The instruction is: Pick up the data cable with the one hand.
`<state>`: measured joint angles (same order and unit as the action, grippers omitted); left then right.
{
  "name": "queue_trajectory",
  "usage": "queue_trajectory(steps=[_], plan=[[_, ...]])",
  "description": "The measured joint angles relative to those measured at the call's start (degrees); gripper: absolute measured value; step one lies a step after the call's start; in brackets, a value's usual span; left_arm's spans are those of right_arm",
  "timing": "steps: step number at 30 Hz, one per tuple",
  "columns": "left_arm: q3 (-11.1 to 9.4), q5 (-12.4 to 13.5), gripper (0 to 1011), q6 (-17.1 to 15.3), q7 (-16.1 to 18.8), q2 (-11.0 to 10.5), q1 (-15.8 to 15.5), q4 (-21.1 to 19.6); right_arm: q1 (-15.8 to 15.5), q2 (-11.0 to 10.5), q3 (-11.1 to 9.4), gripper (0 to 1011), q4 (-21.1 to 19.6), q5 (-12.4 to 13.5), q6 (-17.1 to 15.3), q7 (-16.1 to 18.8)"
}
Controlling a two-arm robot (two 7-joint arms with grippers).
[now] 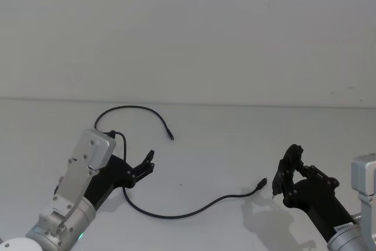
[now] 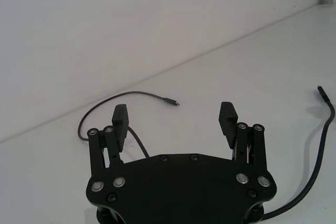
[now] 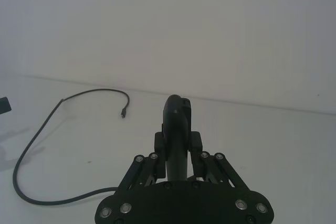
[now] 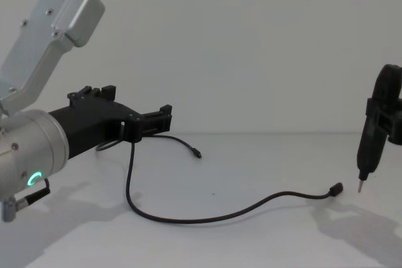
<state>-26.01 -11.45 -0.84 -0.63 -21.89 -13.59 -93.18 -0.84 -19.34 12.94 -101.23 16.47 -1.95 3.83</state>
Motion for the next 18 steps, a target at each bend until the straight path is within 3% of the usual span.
queue_trajectory(steps=[18], plan=[[0.0, 0.0, 1001, 0.0, 0.0, 0.0, 0.0, 0.0, 0.0, 0.0, 0.0, 269, 0.0, 0.0, 0.0, 0.0]])
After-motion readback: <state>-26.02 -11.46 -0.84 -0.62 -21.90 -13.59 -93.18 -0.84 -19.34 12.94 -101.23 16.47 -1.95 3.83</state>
